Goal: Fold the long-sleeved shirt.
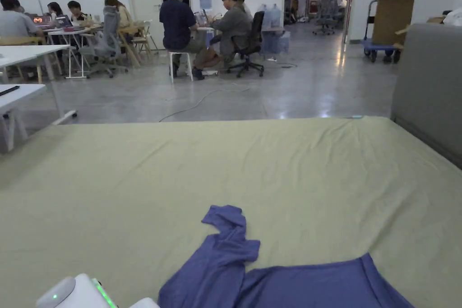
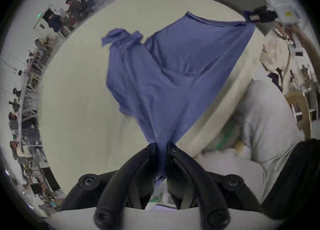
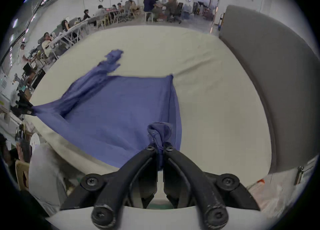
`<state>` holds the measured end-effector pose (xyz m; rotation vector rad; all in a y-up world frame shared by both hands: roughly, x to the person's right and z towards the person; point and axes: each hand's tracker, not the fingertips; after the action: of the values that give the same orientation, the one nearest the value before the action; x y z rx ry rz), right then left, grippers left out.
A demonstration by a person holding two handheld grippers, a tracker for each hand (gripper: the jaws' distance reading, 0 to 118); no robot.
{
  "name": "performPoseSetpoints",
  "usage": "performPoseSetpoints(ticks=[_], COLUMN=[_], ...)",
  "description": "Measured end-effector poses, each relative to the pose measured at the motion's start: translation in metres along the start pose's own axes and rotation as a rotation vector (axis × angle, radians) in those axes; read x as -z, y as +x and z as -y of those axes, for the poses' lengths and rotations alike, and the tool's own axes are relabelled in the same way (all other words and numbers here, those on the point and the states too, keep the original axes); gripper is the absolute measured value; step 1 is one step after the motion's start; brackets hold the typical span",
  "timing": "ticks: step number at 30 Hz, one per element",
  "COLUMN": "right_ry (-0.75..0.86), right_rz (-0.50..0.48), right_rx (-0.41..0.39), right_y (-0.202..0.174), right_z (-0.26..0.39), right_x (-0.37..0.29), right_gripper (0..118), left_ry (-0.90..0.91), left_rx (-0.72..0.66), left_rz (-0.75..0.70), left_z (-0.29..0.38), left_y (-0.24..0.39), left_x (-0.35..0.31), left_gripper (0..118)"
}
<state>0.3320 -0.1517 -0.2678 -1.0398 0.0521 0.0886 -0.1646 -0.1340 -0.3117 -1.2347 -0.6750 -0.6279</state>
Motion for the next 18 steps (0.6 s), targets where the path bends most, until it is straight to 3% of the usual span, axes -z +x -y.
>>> performPoseSetpoints(ticks=[6,18], right_ry=[-0.121,-0.26], right_rz=[0.039,0.043], right_rx=[-0.064,0.009], right_y=[-0.01,-0.011], right_z=[0.058,0.083], right_x=[0.038,0.106], right_gripper=[1,1], left_ry=[-0.045,-0.092], left_rx=[-0.076,-0.26], left_rz=[0.086,0.146], left_z=[0.041,0.061], left_y=[0.023,0.012], left_x=[0.044,0.128], left_gripper=[9,9])
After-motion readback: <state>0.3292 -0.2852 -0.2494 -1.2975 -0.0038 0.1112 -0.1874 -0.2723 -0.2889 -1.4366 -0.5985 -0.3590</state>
